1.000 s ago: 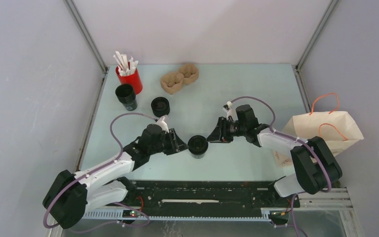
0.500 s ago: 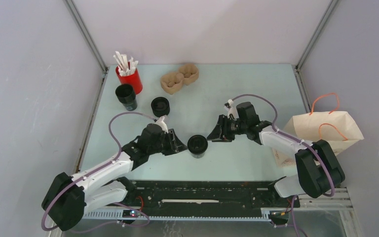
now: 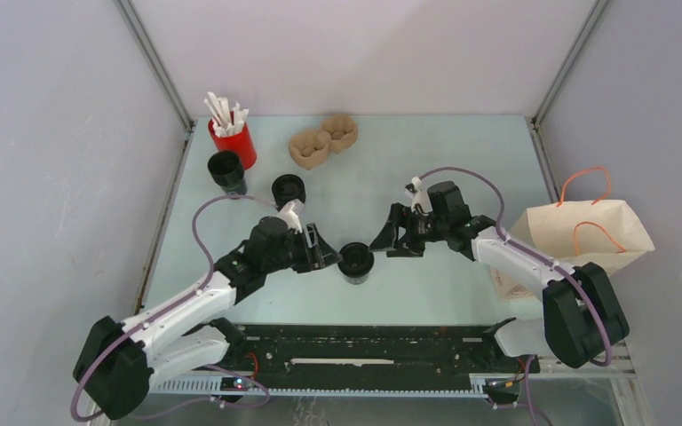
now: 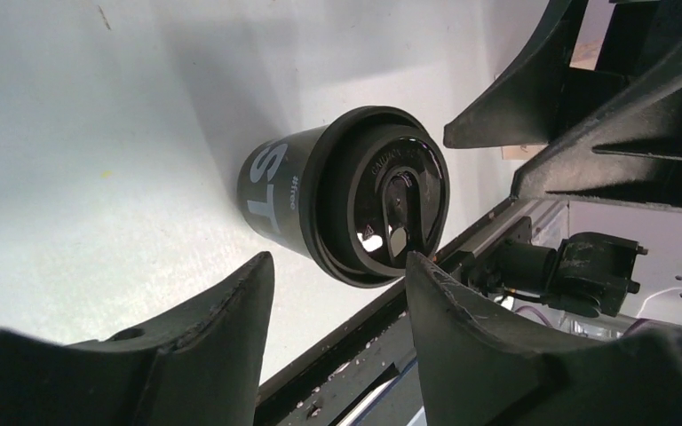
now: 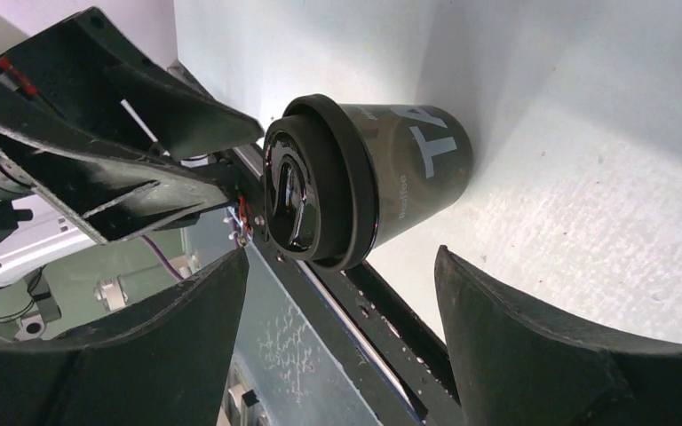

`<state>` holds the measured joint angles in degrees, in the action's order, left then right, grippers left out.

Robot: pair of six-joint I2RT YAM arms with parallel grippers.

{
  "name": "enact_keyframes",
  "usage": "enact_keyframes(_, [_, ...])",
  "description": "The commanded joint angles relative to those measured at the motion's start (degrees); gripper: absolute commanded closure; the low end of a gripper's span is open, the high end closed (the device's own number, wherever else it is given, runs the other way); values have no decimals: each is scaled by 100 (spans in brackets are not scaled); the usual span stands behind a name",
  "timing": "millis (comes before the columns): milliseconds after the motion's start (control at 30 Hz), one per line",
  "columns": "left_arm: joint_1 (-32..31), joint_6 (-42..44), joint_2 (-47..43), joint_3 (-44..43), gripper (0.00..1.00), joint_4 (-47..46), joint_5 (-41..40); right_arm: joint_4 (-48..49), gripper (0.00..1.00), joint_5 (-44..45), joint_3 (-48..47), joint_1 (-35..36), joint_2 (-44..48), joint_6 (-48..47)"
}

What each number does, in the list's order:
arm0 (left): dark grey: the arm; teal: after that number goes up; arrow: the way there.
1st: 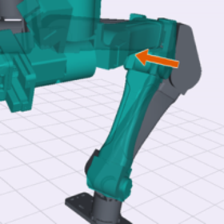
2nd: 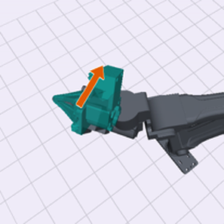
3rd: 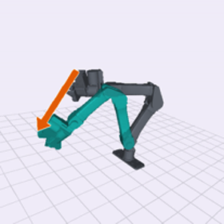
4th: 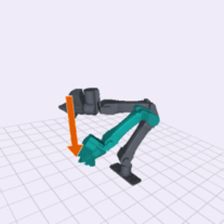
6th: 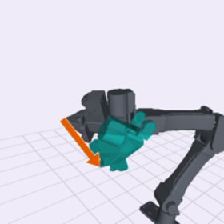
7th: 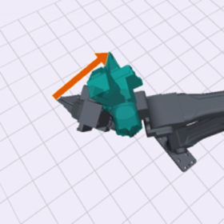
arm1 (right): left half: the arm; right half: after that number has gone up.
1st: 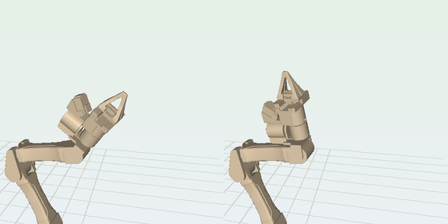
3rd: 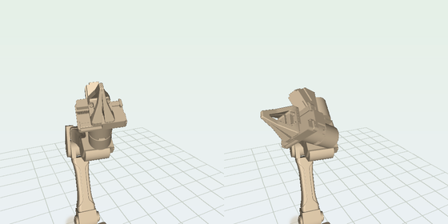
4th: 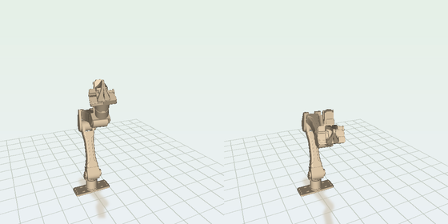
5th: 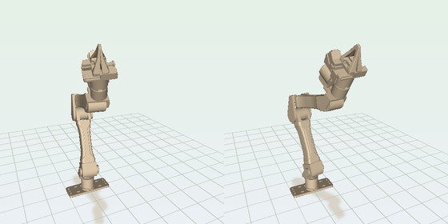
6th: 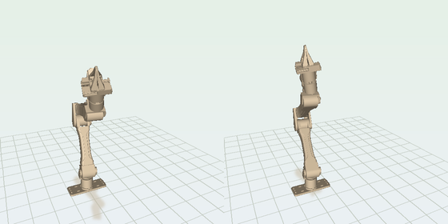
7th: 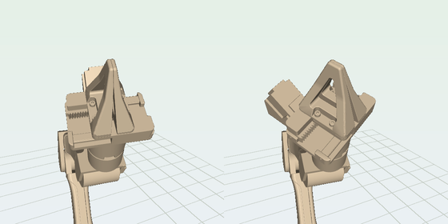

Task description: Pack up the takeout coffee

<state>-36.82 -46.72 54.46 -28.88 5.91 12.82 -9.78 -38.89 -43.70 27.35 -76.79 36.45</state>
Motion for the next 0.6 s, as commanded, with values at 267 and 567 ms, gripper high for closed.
enact_keyframes(267, [26, -43, 875, -424, 45, -882, 370, 307, 20, -128, -174, 278, -538, 95])
enact_keyframes(567, [19, 11, 1061, -221, 56, -930, 274, 282, 28, -86, -174, 321, -661, 87])
